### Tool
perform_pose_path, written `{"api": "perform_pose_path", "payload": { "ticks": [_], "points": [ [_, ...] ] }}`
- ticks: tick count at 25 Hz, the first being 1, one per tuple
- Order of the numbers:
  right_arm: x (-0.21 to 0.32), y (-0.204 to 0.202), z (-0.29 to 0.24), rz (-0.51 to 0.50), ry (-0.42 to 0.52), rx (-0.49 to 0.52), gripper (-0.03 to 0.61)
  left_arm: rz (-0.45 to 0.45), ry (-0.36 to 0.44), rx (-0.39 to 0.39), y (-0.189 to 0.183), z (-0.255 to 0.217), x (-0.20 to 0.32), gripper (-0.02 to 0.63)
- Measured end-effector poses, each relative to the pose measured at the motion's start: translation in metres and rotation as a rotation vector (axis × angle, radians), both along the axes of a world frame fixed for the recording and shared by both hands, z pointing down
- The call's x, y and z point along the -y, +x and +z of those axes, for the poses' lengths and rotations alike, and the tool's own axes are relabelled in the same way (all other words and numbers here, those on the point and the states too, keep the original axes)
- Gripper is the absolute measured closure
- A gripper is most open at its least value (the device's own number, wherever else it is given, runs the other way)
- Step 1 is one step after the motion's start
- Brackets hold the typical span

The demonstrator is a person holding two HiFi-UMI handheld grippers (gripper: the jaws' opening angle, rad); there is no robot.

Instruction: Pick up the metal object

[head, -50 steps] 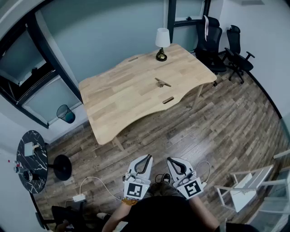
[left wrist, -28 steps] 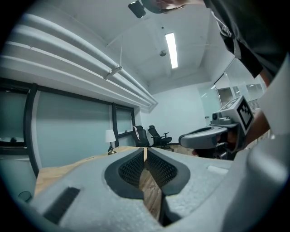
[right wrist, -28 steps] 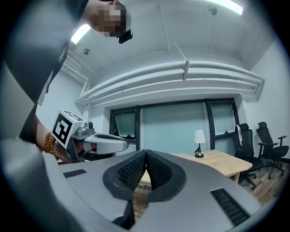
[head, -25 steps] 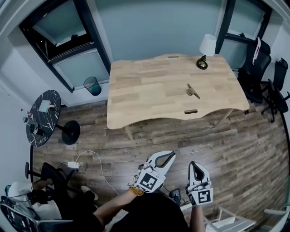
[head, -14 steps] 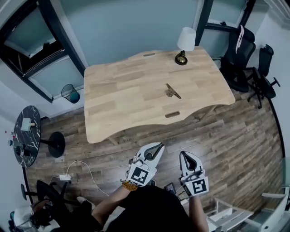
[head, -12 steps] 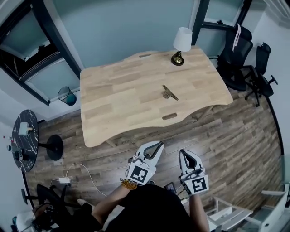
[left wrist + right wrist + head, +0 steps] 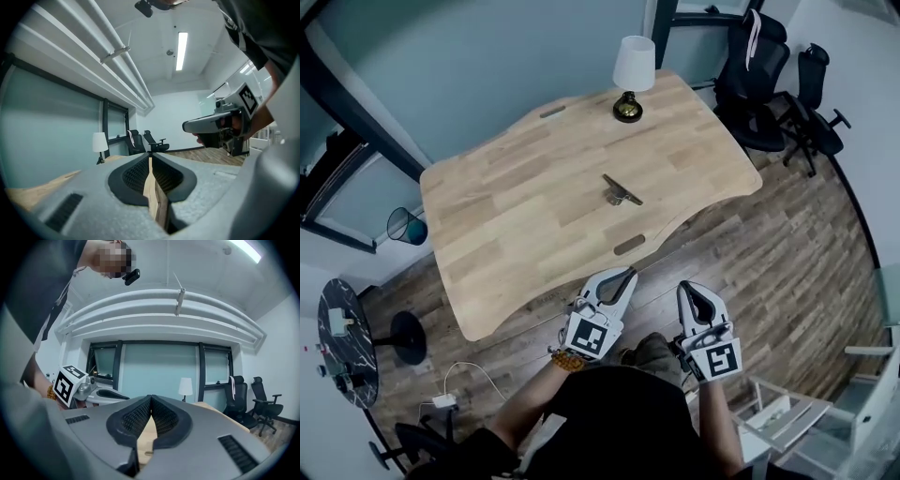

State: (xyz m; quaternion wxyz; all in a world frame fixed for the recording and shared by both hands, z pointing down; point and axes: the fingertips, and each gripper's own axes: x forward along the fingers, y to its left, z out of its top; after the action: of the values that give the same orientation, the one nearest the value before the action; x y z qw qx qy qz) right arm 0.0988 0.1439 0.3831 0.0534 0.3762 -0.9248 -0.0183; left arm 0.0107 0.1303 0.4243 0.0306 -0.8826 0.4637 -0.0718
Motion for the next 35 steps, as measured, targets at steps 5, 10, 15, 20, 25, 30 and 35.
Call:
{"api": "perform_pose_path", "payload": {
  "ticks": [5, 10, 15, 20, 25, 30, 35],
  "points": [
    [0.042, 0.008, 0.003, 0.005, -0.015, 0.023, 0.578, -0.02, -0.004, 0.008, 0.003, 0.005, 0.034, 0.58],
    [0.089, 0.015, 0.017, -0.067, -0.04, 0.016, 0.578, -0.097, -0.06, 0.002, 0.005, 0.021, 0.066, 0.58],
    [0.148, 0.029, 0.013, -0.153, -0.051, 0.081, 0.578, -0.212, -0.047, 0.031, 0.018, 0.018, 0.111, 0.58],
    [0.196, 0.033, 0.026, -0.253, -0.094, 0.052, 0.578, -0.372, -0.073, -0.019, 0.01, 0.018, 0.133, 0.58],
    [0.229, 0.029, 0.046, -0.286, -0.116, -0.025, 0.578, -0.435, -0.083, -0.044, -0.011, 0.031, 0.142, 0.578],
    [0.259, 0.02, 0.049, -0.218, -0.128, -0.063, 0.578, -0.414, -0.101, -0.073, -0.035, 0.042, 0.177, 0.578],
    [0.281, 0.014, 0.043, -0.098, -0.103, -0.048, 0.578, -0.311, -0.049, -0.031, -0.054, 0.049, 0.212, 0.578]
  ]
}}
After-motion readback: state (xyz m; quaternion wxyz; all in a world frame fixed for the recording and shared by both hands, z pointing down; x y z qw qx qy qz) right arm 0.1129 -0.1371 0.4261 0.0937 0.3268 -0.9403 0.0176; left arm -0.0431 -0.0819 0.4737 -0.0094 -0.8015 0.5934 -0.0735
